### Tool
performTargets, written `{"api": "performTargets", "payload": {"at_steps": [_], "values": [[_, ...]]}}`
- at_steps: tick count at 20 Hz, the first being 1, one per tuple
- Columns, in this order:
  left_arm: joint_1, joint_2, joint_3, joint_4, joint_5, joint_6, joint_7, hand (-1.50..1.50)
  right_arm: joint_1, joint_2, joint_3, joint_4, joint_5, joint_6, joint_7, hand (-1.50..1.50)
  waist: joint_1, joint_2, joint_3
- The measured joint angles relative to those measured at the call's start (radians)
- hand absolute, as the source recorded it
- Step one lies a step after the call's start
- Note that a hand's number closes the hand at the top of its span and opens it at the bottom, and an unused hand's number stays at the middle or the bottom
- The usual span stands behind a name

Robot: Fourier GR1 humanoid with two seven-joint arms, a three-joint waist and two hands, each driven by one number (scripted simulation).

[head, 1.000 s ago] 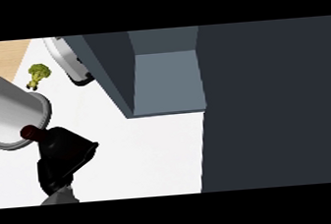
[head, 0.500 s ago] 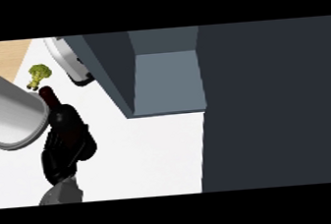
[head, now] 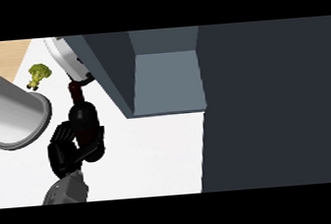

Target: Pick up the wine, place it into the cabinet and close the cabinet

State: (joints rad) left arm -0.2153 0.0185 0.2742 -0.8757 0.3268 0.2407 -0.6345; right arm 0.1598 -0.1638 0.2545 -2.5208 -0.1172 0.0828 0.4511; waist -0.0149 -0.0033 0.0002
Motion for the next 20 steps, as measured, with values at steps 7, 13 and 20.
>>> {"api": "performTargets", "payload": {"at_steps": [7, 13, 20], "values": [[0.129, -0.005, -0.131, -0.104, -0.003, -0.263, -0.033, 1.5, 0.004, 0.013, 0.019, 0.01, 0.006, -0.002, -0.013, -1.5, 0.008, -0.006, 0.0], [0.244, -0.002, -0.225, -0.302, 0.009, -0.381, 0.008, 1.5, -0.002, 0.017, 0.009, 0.009, 0.007, -0.004, -0.01, -1.5, 0.014, -0.005, 0.001], [0.3, -0.015, -0.381, -0.561, 0.009, -0.273, 0.156, 1.5, 0.001, 0.016, 0.022, 0.006, 0.007, 0.001, 0.0, -1.5, 0.009, -0.004, 0.001]]}}
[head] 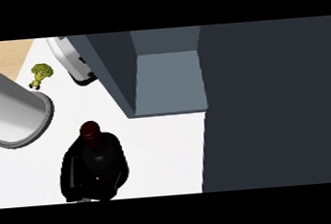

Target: Pick up the wine, place it into the cabinet and close the cabinet

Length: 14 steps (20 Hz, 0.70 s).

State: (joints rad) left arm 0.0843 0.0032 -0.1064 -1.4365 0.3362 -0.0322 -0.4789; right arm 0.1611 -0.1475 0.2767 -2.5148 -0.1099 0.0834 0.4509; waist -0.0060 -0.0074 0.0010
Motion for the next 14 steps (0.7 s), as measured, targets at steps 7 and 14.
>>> {"api": "performTargets", "payload": {"at_steps": [7, 14], "values": [[-0.05, -0.002, -0.162, -0.19, -0.033, 0.222, 0.156, 1.5, 0.015, 0.002, -0.008, 0.003, 0.001, 0.013, -0.016, -1.5, -0.004, 0.002, 0.0], [-0.22, -0.003, -0.246, -0.192, -0.001, 0.427, 0.291, 1.5, 0.003, 0.01, 0.001, 0.001, 0.002, 0.006, 0.002, -1.5, -0.01, 0.005, -0.001]]}}
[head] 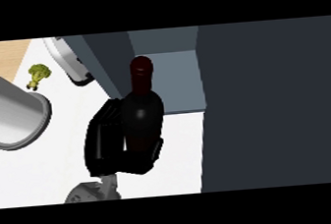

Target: Pick up the wine, place it into the cabinet and close the cabinet

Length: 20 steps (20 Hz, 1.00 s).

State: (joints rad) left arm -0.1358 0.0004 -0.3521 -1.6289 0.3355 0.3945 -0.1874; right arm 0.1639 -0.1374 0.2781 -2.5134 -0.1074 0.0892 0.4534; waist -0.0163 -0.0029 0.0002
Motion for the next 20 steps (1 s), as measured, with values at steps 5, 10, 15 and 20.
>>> {"api": "performTargets", "payload": {"at_steps": [5, 10, 15, 20], "values": [[-0.119, 0.0, -0.03, 0.053, 0.01, 0.127, 0.058, 1.5, -0.017, 0.006, -0.006, 0.001, 0.001, -0.004, 0.006, -1.5, -0.001, 0.001, 0.0], [-0.213, 0.0, -0.066, 0.165, 0.033, 0.218, 0.044, 1.5, -0.014, 0.008, -0.007, 0.001, 0.0, 0.002, 0.008, -1.5, -0.005, 0.002, 0.0], [-0.288, 0.0, -0.059, 0.289, 0.059, 0.245, 0.009, 1.5, 0.01, -0.005, -0.033, 0.0, -0.004, 0.031, -0.016, -1.5, -0.009, 0.003, 0.0], [-0.318, 0.0, -0.078, 0.407, 0.127, 0.248, -0.068, 1.5, 0.009, -0.002, -0.033, -0.001, -0.008, 0.036, -0.008, -1.5, -0.013, 0.004, -0.001]]}}
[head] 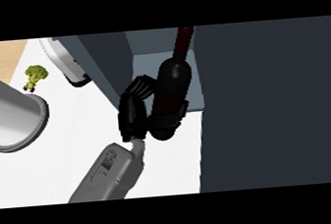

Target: Pick up the wine, place it into the cabinet and close the cabinet

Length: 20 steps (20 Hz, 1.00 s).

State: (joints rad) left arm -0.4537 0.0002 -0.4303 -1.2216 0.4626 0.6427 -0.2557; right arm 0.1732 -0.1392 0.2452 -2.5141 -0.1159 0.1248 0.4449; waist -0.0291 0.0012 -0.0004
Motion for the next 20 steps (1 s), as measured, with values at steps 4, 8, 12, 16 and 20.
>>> {"api": "performTargets", "payload": {"at_steps": [4, 8, 12, 16, 20], "values": [[-0.029, 0.0, -0.018, 0.106, 0.074, -0.007, -0.081, 1.5, -0.013, 0.004, -0.02, 0.003, -0.005, 0.004, 0.003, -1.5, -0.005, 0.002, 0.0], [-0.047, 0.0, -0.006, 0.198, 0.136, -0.039, -0.16, 1.5, -0.003, 0.006, -0.022, 0.001, -0.009, 0.014, 0.001, -1.5, -0.008, 0.002, 0.0], [-0.078, 0.0, -0.009, 0.263, 0.227, -0.056, -0.223, 1.5, 0.011, 0.012, -0.023, 0.002, -0.012, 0.024, -0.012, -1.5, -0.01, 0.002, 0.0], [-0.116, 0.0, -0.015, 0.33, 0.302, -0.068, -0.255, 1.5, 0.019, 0.013, -0.033, 0.002, -0.017, 0.035, -0.011, -1.5, -0.012, 0.002, 0.0], [-0.182, 0.0, -0.004, 0.417, 0.352, -0.082, -0.274, 1.5, 0.025, 0.016, -0.035, 0.004, -0.019, 0.046, -0.02, -1.5, -0.013, 0.003, 0.0]]}}
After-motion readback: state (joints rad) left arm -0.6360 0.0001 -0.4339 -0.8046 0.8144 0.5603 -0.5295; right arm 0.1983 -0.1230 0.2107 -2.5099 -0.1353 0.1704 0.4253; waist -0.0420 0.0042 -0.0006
